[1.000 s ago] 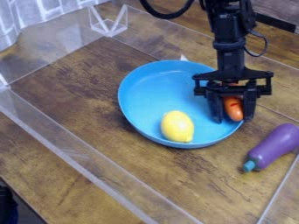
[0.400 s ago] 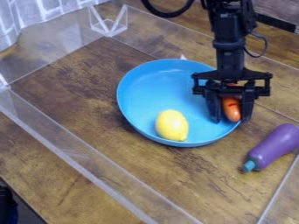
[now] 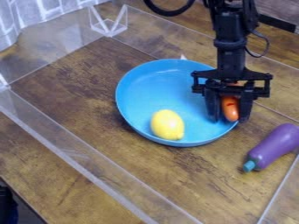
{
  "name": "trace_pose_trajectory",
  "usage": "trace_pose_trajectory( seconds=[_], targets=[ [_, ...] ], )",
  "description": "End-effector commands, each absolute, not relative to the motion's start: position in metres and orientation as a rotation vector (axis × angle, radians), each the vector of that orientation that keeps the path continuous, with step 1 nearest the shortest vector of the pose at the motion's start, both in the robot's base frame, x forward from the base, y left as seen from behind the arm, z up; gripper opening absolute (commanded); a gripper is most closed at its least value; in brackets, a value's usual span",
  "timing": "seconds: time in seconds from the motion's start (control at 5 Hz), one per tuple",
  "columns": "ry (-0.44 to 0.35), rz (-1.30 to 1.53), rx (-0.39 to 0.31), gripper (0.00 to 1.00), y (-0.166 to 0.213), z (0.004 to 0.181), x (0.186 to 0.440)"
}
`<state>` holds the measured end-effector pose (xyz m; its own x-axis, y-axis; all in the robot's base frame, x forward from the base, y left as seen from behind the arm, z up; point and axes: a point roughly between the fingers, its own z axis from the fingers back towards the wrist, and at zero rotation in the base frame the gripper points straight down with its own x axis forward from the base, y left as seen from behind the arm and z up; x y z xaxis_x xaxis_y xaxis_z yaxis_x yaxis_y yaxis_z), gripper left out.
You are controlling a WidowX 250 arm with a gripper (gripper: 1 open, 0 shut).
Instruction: Move the carrot to the left side
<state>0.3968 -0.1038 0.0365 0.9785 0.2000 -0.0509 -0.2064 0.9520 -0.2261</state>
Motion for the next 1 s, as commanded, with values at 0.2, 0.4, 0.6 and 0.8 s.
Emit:
trace_pose_trajectory(
  seconds=[0.2,0.4,0.6,0.8],
  targets=[
    [-0.089,0.147,-0.257,0.00,-0.110,0.086,0.403],
    [-0.086,0.142,-0.246,0.00,-0.107,0.090,0.402],
    [-0.085,0.137,-0.236,0.00,-0.105,0.093,0.399],
    [-0.083,0.105,-0.214,0.00,-0.096,0.103,0.394]
  ],
)
